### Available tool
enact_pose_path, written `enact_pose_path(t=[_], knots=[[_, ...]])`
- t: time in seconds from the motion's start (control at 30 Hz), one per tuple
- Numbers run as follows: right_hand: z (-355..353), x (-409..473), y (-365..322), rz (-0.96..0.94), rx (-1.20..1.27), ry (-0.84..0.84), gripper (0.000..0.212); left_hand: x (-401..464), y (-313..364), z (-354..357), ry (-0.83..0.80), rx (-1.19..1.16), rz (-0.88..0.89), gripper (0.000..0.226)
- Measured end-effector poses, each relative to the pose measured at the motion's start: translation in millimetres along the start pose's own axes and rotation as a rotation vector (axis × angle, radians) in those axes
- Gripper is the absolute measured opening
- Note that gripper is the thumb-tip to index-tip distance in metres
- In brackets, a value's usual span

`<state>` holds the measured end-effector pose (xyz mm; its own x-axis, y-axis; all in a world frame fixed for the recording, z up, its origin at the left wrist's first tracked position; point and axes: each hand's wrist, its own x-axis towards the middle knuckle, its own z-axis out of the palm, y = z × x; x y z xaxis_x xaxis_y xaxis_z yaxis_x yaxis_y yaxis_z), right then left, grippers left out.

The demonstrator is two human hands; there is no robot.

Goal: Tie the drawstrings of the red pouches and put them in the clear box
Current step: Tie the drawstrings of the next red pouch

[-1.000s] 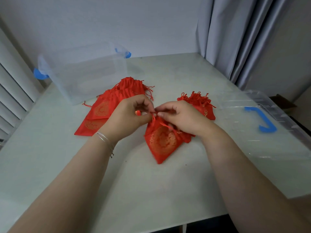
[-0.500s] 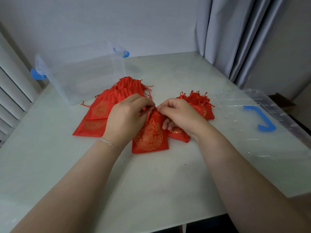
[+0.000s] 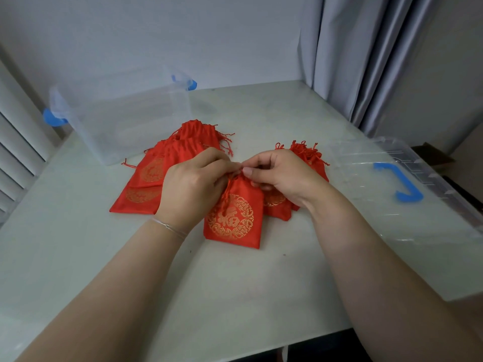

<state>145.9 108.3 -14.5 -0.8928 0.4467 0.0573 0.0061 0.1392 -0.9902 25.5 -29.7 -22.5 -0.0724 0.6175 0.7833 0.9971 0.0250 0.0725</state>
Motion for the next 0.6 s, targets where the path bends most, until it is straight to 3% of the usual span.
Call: enact_pose_path(t=[0.3, 0.5, 0.6], knots=[[8.1, -1.3, -0.7, -0.086, -0.44, -0.002, 0.016, 1.3, -3.1, 0.1, 0.016, 0.053, -0.054, 0.01], [-2.2, -0.7, 2.0, -0.175, -0.588, 0.016, 0.024, 2.9, -8.7, -2.9, 0.024, -0.042, -0.153, 0.019], [-2.8, -1.4, 2.4, -0.194, -0.584, 0.0, 0.028, 4.1, -9.3, -5.9, 0.034, -0.108, -0.175, 0.01]])
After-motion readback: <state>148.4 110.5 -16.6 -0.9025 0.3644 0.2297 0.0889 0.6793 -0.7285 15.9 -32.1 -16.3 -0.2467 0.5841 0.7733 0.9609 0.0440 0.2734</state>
